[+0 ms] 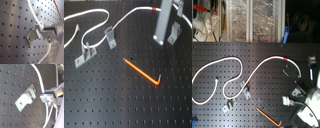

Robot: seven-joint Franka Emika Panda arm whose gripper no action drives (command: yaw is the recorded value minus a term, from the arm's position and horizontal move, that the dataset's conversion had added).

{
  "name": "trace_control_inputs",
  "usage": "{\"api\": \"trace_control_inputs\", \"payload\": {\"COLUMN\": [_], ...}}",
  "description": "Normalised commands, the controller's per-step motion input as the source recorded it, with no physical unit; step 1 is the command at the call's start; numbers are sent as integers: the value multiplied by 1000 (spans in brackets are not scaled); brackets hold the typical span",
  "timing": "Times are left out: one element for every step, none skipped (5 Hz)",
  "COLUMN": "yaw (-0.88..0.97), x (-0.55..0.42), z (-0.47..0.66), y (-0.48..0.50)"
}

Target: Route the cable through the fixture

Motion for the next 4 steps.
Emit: {"api": "trace_control_inputs", "payload": {"yaw": [0, 34, 0, 431], "x": [-52, -194, -10, -310], "z": [63, 236, 12, 175], "y": [-40, -207, -12, -49]}}
